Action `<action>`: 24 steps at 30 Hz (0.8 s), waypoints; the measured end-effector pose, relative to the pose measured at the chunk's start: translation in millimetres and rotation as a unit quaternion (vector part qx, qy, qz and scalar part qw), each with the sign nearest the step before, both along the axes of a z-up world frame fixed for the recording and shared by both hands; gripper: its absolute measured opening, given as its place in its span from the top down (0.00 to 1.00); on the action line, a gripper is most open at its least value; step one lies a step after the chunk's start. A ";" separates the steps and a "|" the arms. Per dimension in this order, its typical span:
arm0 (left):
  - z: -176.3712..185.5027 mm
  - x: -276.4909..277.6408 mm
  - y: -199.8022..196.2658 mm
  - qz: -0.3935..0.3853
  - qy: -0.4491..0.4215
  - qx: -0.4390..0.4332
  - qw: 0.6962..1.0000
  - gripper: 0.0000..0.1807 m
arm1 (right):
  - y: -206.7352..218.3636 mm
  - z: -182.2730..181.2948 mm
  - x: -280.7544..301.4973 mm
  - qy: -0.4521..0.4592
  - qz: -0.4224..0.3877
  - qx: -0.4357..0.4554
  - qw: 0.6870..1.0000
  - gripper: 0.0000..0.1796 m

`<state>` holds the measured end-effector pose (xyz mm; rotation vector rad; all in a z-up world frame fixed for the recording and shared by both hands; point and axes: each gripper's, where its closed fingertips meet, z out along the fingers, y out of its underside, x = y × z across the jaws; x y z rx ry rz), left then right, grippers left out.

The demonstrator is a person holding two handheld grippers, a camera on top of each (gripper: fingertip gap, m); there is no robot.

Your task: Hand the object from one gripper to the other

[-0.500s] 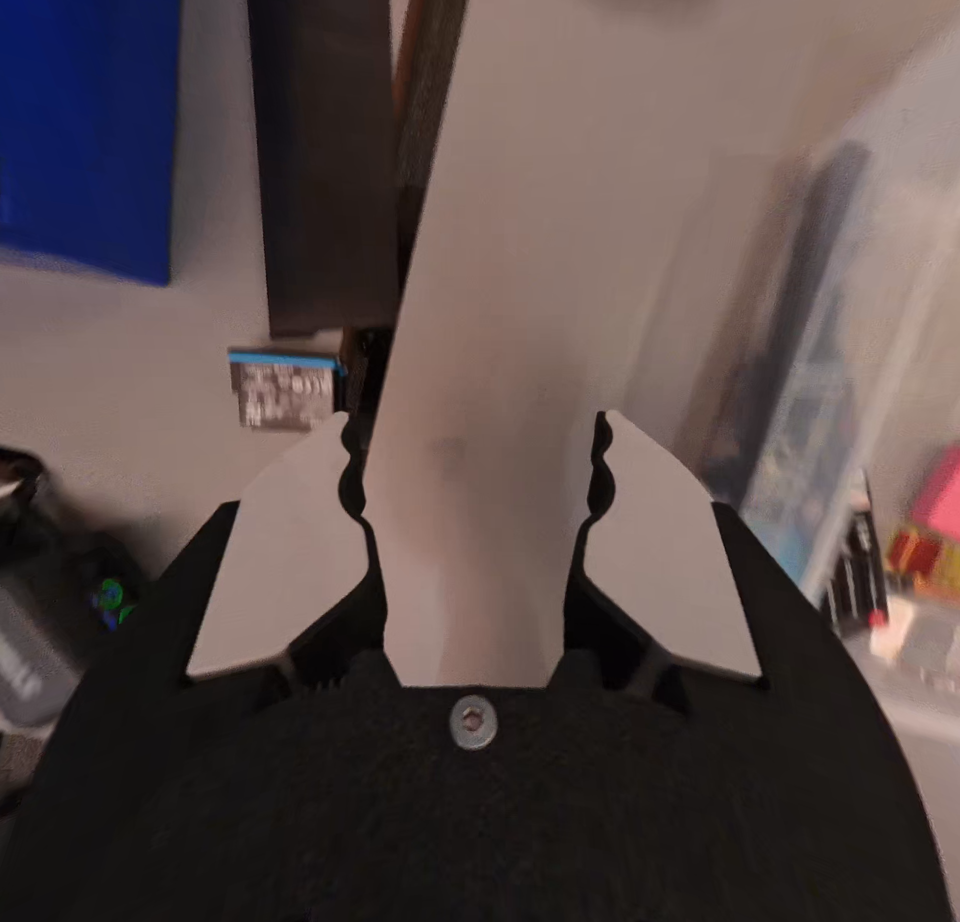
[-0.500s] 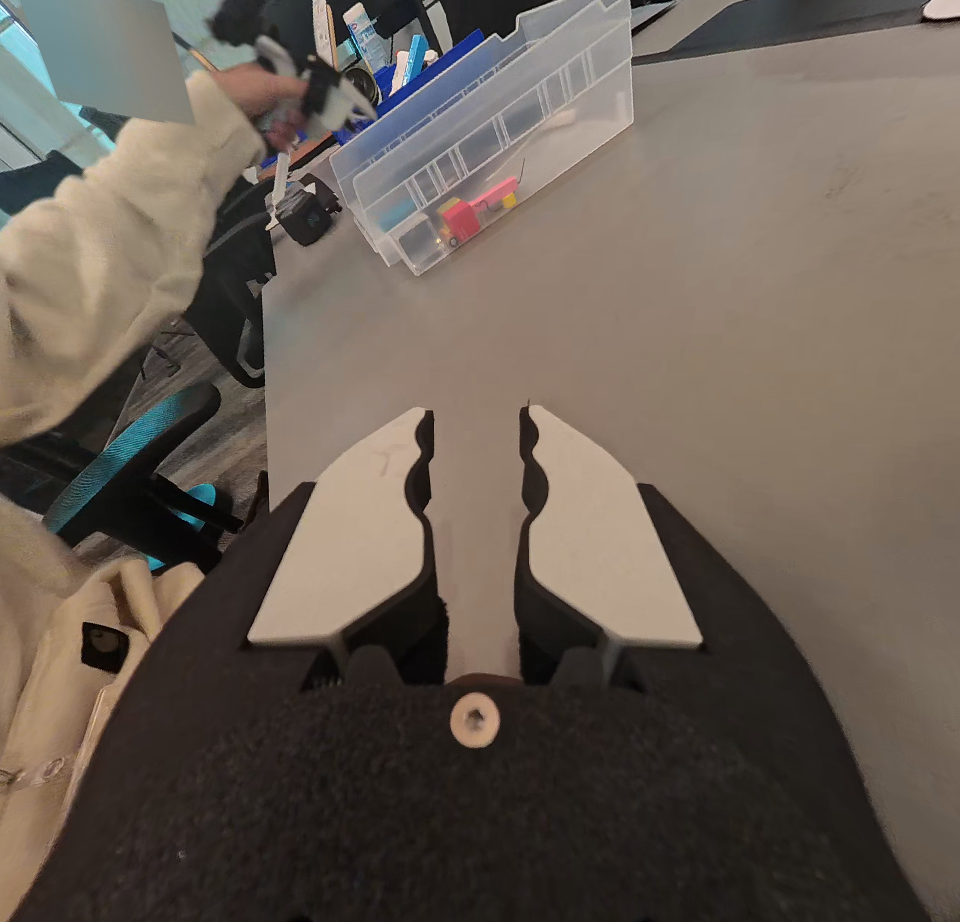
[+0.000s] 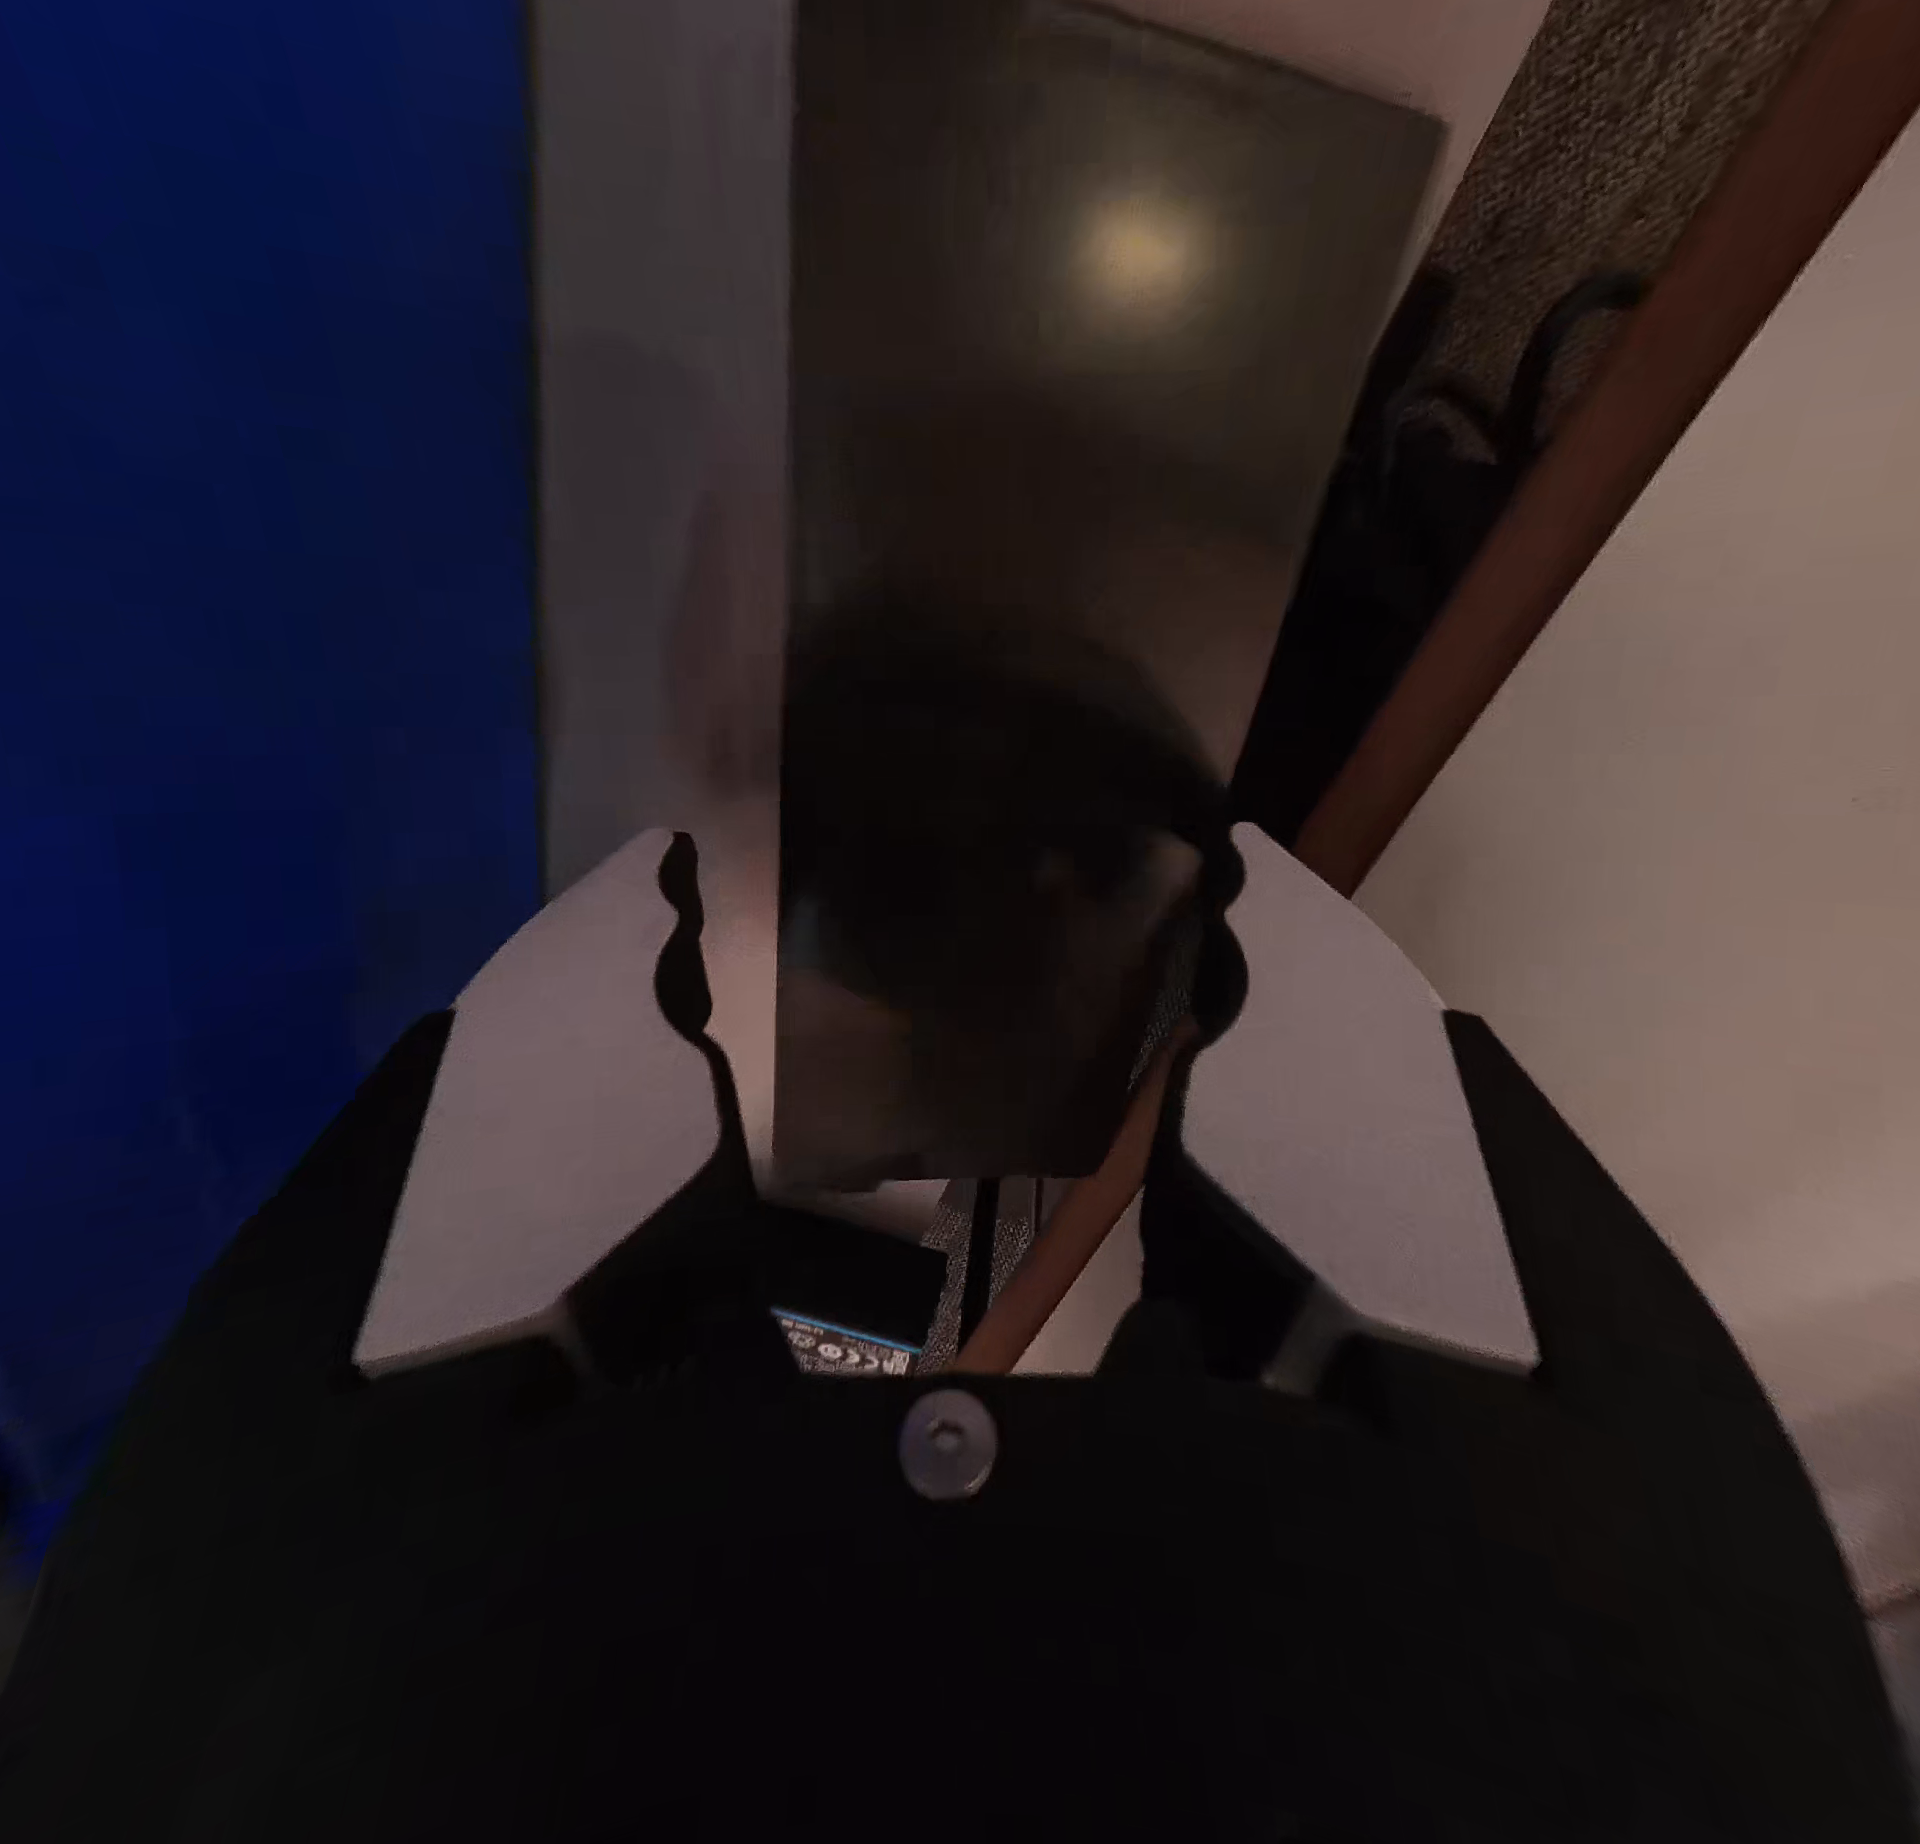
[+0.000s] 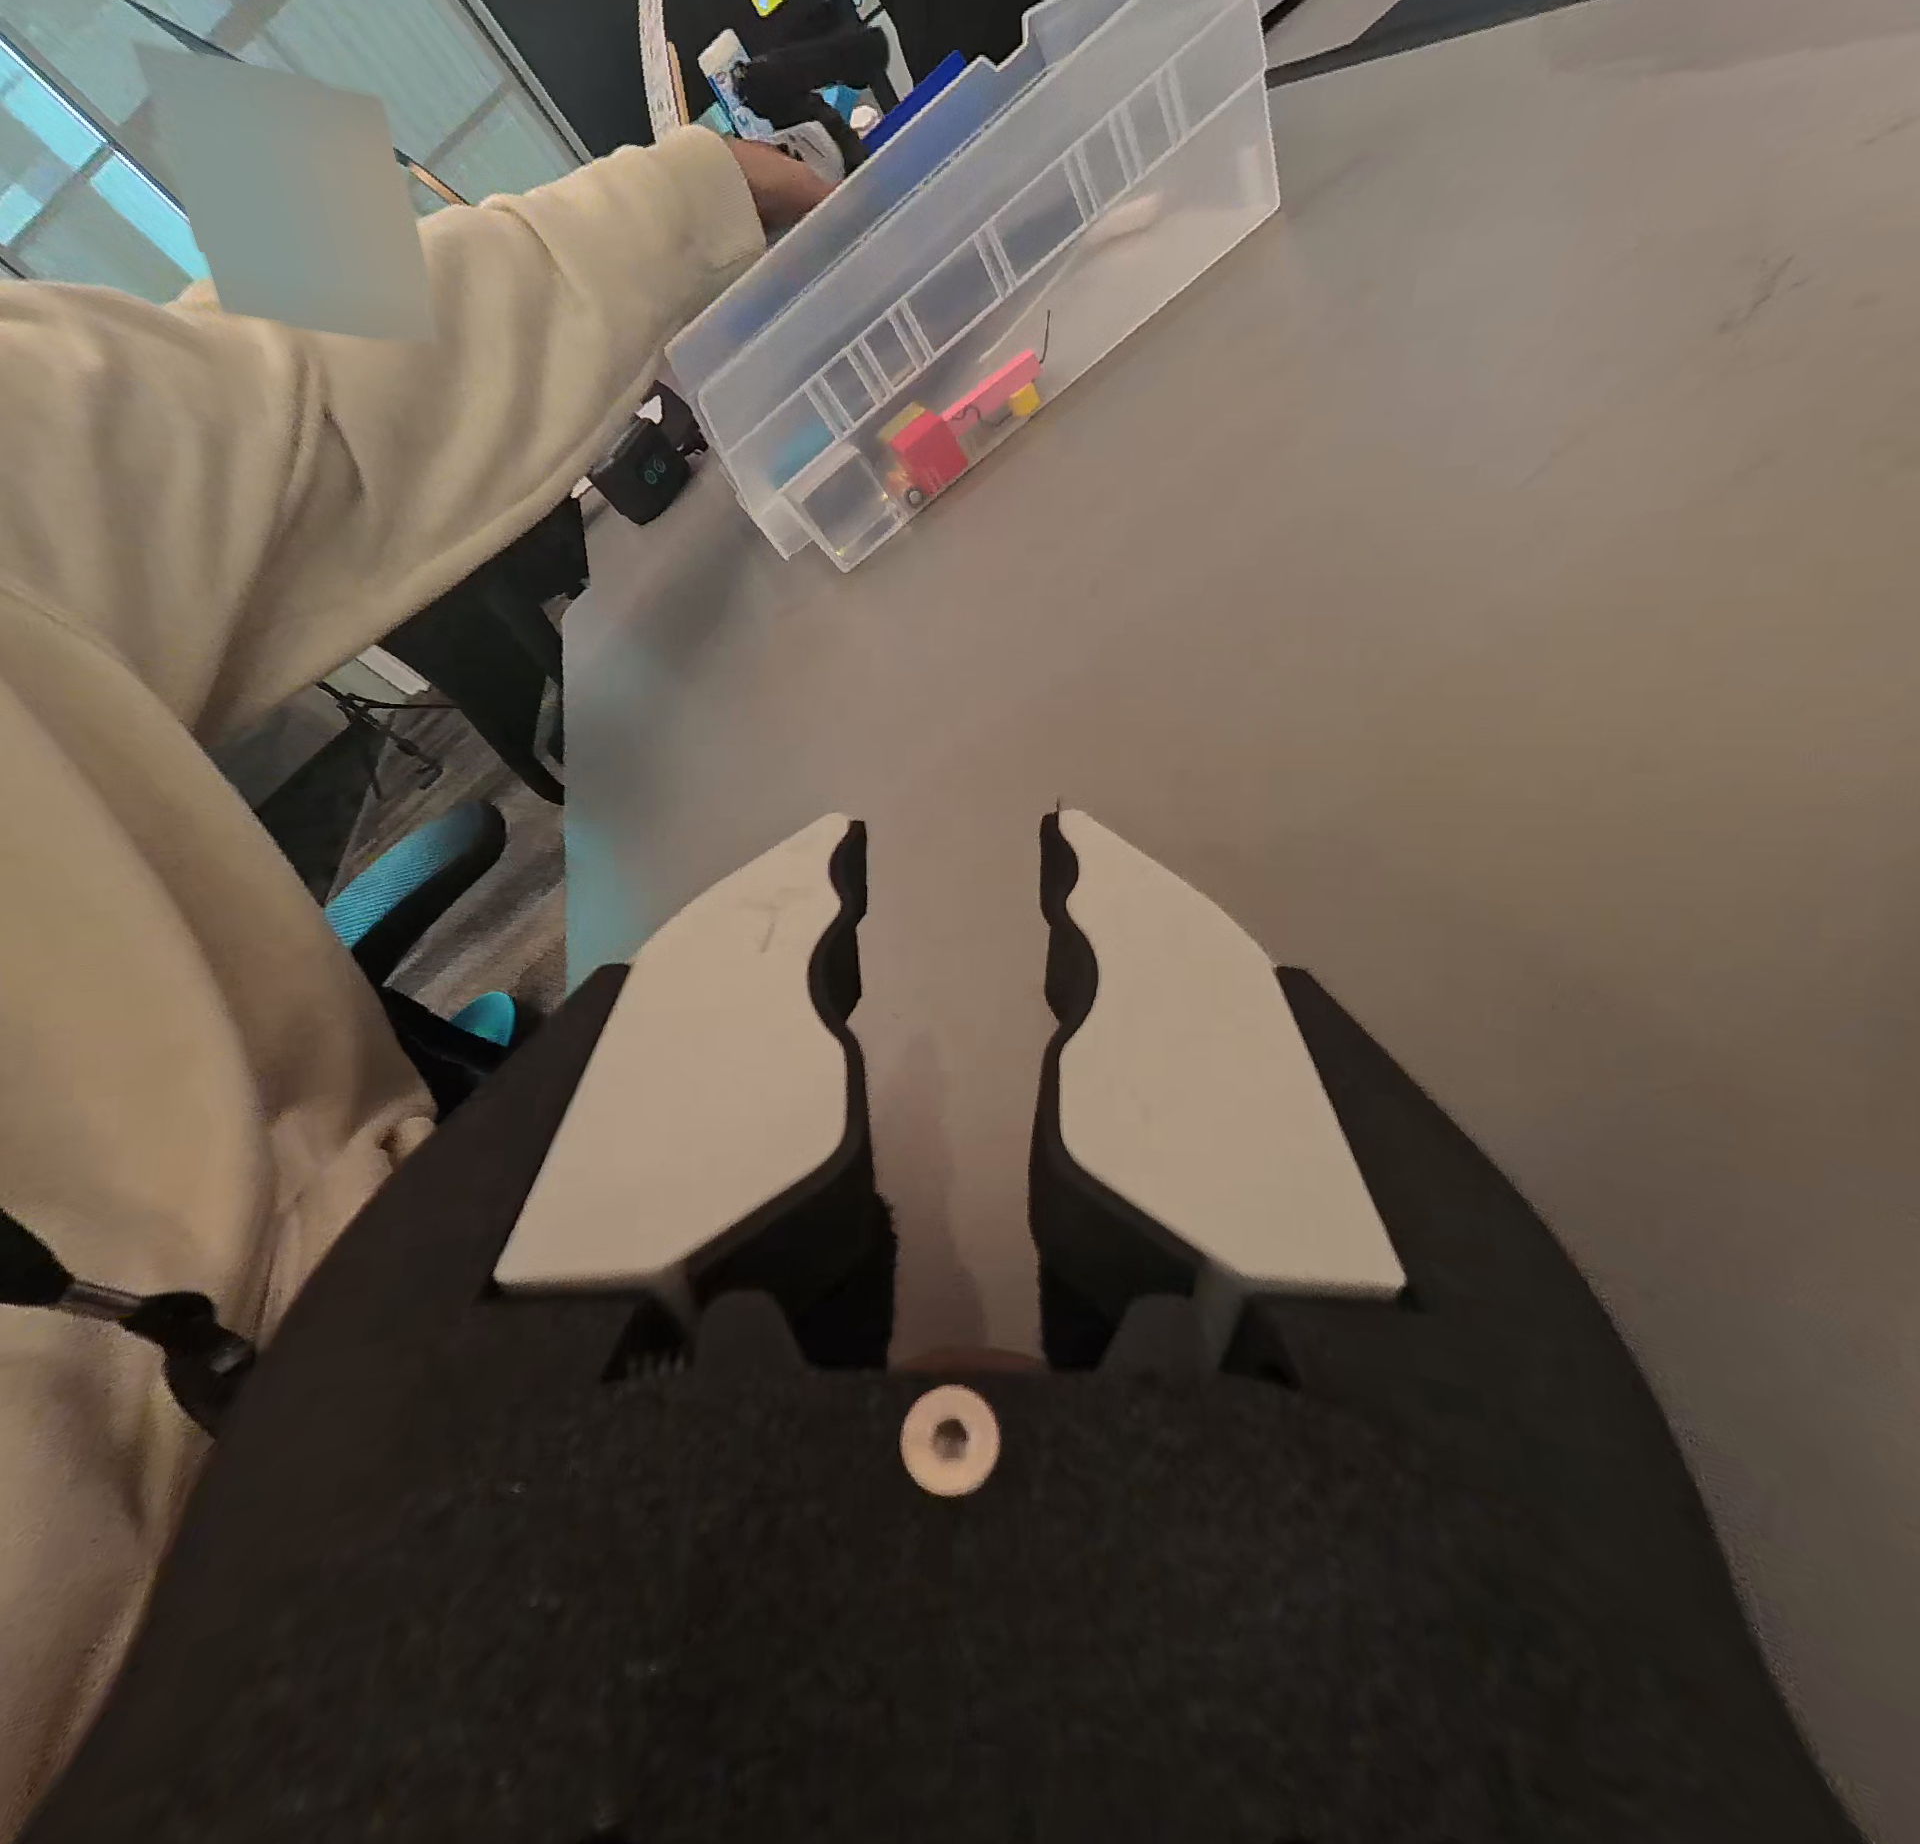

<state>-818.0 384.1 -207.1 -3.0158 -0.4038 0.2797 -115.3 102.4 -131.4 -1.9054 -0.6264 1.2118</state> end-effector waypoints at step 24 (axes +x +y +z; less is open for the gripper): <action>40.7 41.9 -7.9 -0.262 0.009 -0.006 0.965 0.99 | -3.9 0.4 1.2 0.016 0.010 -0.015 1.000 0.83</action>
